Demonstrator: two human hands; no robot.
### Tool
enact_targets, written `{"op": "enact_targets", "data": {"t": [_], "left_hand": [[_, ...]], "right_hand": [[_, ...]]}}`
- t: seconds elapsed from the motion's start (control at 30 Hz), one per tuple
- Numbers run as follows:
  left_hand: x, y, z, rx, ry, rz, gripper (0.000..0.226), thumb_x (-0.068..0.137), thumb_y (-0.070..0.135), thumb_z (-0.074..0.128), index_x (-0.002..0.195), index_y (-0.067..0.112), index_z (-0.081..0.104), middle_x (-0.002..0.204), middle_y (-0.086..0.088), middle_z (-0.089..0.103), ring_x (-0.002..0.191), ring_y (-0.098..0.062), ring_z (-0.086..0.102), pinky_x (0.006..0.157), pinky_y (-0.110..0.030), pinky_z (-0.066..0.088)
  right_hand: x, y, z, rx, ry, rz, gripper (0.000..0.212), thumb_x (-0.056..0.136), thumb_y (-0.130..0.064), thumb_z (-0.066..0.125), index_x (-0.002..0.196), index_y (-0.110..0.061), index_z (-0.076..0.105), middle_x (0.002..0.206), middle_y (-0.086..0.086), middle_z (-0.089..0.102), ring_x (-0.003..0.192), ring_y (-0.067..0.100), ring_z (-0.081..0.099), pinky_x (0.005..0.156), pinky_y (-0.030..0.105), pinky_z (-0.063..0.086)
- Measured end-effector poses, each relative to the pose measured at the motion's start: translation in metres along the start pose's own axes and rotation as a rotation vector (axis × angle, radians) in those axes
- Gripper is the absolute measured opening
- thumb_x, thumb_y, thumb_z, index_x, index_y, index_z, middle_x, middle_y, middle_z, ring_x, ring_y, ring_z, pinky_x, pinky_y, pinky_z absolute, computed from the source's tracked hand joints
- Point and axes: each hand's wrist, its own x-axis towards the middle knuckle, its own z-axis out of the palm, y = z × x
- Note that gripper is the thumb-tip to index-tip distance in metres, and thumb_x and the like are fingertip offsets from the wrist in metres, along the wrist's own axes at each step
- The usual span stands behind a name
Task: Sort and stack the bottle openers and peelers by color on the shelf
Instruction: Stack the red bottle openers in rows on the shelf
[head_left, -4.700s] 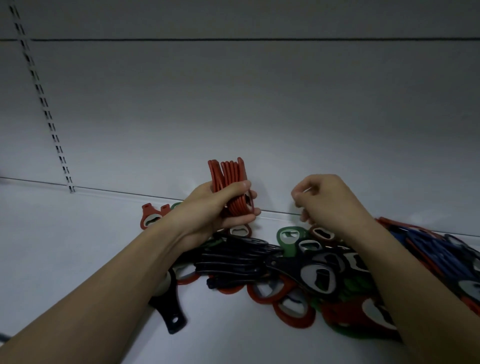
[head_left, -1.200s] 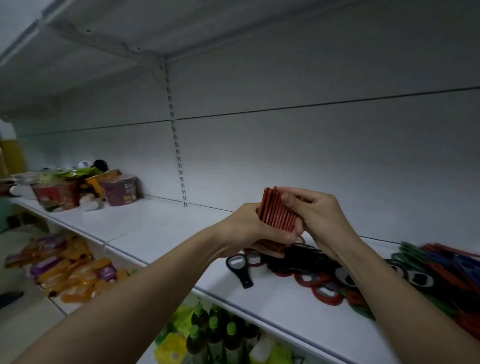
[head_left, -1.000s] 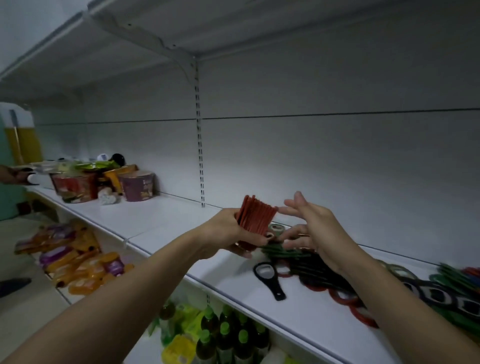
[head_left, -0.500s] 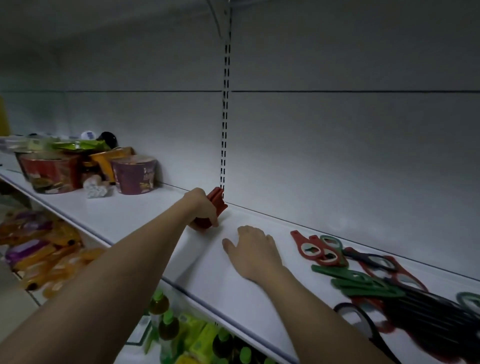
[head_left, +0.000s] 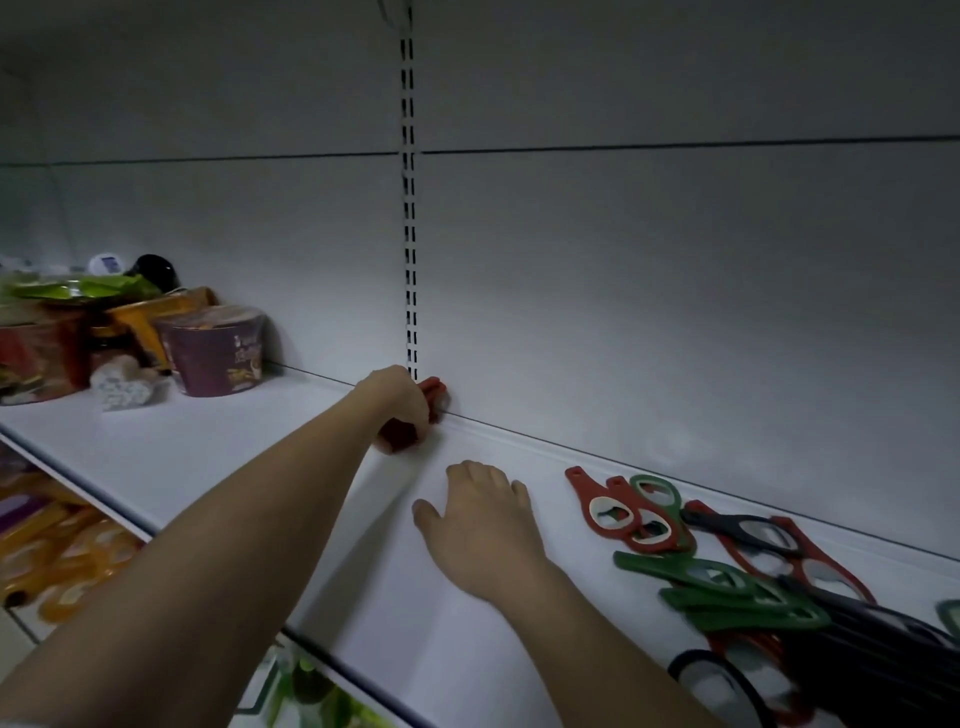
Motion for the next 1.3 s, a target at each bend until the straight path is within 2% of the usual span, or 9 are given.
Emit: {"op": "enact_targets", "data": {"t": [0.2,0.33,0.6,0.87,0.93,1.03,1.13,1.2,1.3], "left_hand": [[-0.004,0.006,-0.007,0.026,0.005,0.015,0.063,0.083,0.025,0.078,0.131,0.004,0.044,0.132,-0.018,0.047,0.116,-0.039,0.054,0.085,-0.04,0.055],[-0.002,0.0,-0.007,0.059,0.026,0.005,0.062,0.068,0.023,0.089,0.115,0.004,0.055,0.12,-0.018,0.056,0.103,-0.039,0.06,0.075,-0.051,0.061],[0.0,-0.004,-0.001,0.149,0.054,0.055,0.067,0.069,0.026,0.088,0.121,0.004,0.051,0.121,-0.015,0.056,0.107,-0.032,0.06,0.086,-0.043,0.058],[0.003,0.0,0.001,0.236,0.086,0.073,0.058,0.072,0.026,0.085,0.115,0.006,0.05,0.106,-0.01,0.053,0.106,-0.03,0.059,0.073,-0.033,0.051],[-0.001,0.003,0.002,0.224,0.095,0.085,0.059,0.07,0.038,0.081,0.109,0.006,0.05,0.109,-0.01,0.057,0.101,-0.03,0.057,0.075,-0.034,0.049],[-0.02,0.014,0.003,0.102,0.334,0.201,0.079,0.069,0.061,0.069,0.127,0.009,0.051,0.126,-0.014,0.053,0.121,-0.034,0.046,0.096,-0.047,0.044],[-0.064,0.037,0.014,-0.209,0.578,0.528,0.041,0.089,0.034,0.065,0.125,0.015,0.06,0.123,-0.01,0.06,0.119,-0.028,0.05,0.092,-0.036,0.044],[-0.092,0.053,0.036,-0.289,0.365,0.589,0.019,0.088,0.022,0.064,0.105,0.014,0.069,0.104,-0.007,0.068,0.099,-0.022,0.061,0.079,-0.026,0.043],[-0.105,0.069,0.078,-0.193,0.0,0.502,0.017,0.086,0.029,0.07,0.09,0.014,0.063,0.097,-0.012,0.067,0.088,-0.024,0.061,0.081,-0.034,0.051]], "right_hand": [[0.0,0.001,0.0,0.005,-0.007,-0.01,0.046,0.101,-0.045,0.036,0.13,-0.011,0.048,0.132,0.005,0.05,0.128,0.025,0.039,0.112,0.045,0.025],[-0.001,0.0,-0.001,0.009,-0.002,-0.014,0.045,0.1,-0.043,0.036,0.127,-0.01,0.05,0.131,0.006,0.05,0.127,0.025,0.04,0.111,0.045,0.026],[-0.001,-0.001,-0.001,0.006,0.001,-0.004,0.045,0.1,-0.043,0.037,0.129,-0.01,0.049,0.133,0.007,0.049,0.129,0.026,0.038,0.113,0.045,0.024],[-0.003,-0.003,-0.006,0.056,0.008,-0.002,0.045,0.1,-0.041,0.041,0.132,-0.011,0.048,0.134,0.007,0.051,0.128,0.027,0.041,0.109,0.044,0.03],[-0.005,-0.009,-0.02,0.167,0.093,0.009,0.042,0.1,-0.036,0.043,0.135,-0.013,0.047,0.134,0.007,0.051,0.126,0.027,0.043,0.102,0.042,0.036],[-0.009,-0.019,-0.058,0.34,0.385,0.01,0.031,0.1,-0.025,0.043,0.127,-0.014,0.053,0.125,0.004,0.055,0.113,0.023,0.049,0.085,0.035,0.041],[-0.018,-0.01,-0.1,0.498,0.505,0.097,0.025,0.097,-0.022,0.051,0.12,-0.016,0.06,0.118,0.001,0.061,0.098,0.018,0.056,0.08,0.028,0.041],[-0.028,0.012,-0.12,0.509,0.425,0.184,0.023,0.092,-0.019,0.055,0.113,-0.018,0.065,0.115,0.005,0.066,0.101,0.024,0.063,0.089,0.034,0.051],[-0.059,0.056,-0.134,0.36,0.265,0.271,0.016,0.09,-0.015,0.057,0.099,-0.019,0.07,0.103,0.004,0.069,0.096,0.028,0.067,0.088,0.039,0.054]]}}
